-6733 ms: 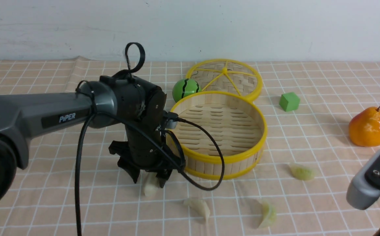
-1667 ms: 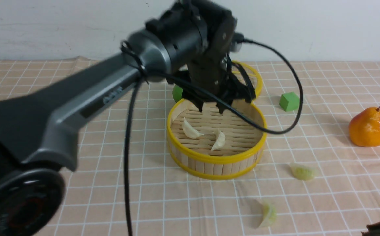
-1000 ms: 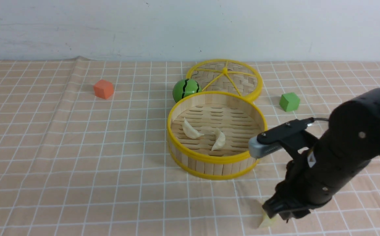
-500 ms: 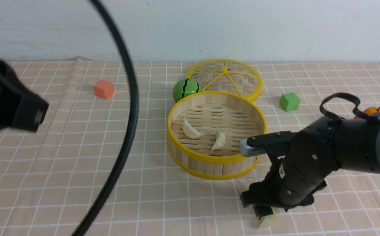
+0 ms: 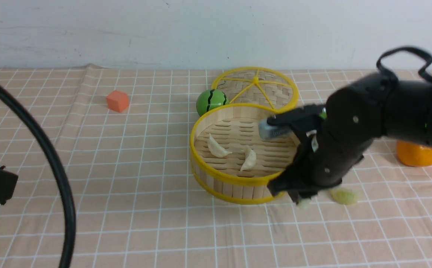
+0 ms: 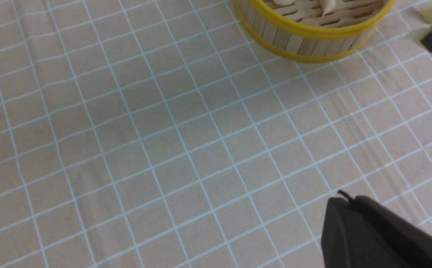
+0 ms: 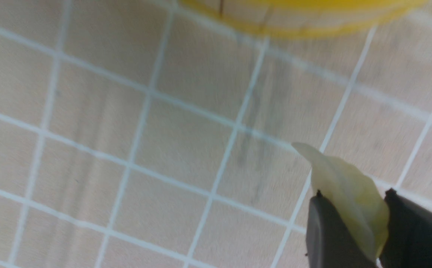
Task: Put the dumplings into the steamer on the table with the brown tablecloth.
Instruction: 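Place the dumpling in the bamboo steamer basket with the right gripper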
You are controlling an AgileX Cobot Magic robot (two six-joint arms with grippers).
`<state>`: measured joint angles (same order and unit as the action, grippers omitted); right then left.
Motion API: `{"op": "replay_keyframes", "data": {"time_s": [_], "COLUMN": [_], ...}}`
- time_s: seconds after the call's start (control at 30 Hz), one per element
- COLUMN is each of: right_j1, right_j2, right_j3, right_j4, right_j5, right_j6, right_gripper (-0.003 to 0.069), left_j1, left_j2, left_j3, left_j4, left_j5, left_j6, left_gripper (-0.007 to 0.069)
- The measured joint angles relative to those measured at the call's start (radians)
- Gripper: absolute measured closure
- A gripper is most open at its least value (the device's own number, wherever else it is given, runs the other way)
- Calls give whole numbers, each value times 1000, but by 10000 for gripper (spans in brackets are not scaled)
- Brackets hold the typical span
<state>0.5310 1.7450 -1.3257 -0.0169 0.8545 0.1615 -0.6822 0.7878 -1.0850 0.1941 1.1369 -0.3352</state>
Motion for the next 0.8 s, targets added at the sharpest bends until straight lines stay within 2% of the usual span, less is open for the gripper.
{"op": "replay_keyframes", "data": {"time_s": [0.2, 0.37, 0.57, 0.8], "right_j1": [0, -19, -77, -106], "right_j2": [81, 271, 429, 486], "right_j3": [-293, -497, -604, -616], "right_j4": [-33, -75, -82, -62], "right_j5": [39, 71, 114, 135], "right_j6": [-23, -3, 50, 66], "right_gripper": [473, 473, 473, 459], "left_j1": [0, 0, 0, 0], "left_j2": [-8, -8, -8, -8], "left_j3": [0, 0, 0, 0], "left_j4": [1, -4, -30, -69], "left_j5": [-1, 10, 51, 57], "left_j6": [-1, -3, -3, -4], "left_gripper": [638, 638, 638, 638]}}
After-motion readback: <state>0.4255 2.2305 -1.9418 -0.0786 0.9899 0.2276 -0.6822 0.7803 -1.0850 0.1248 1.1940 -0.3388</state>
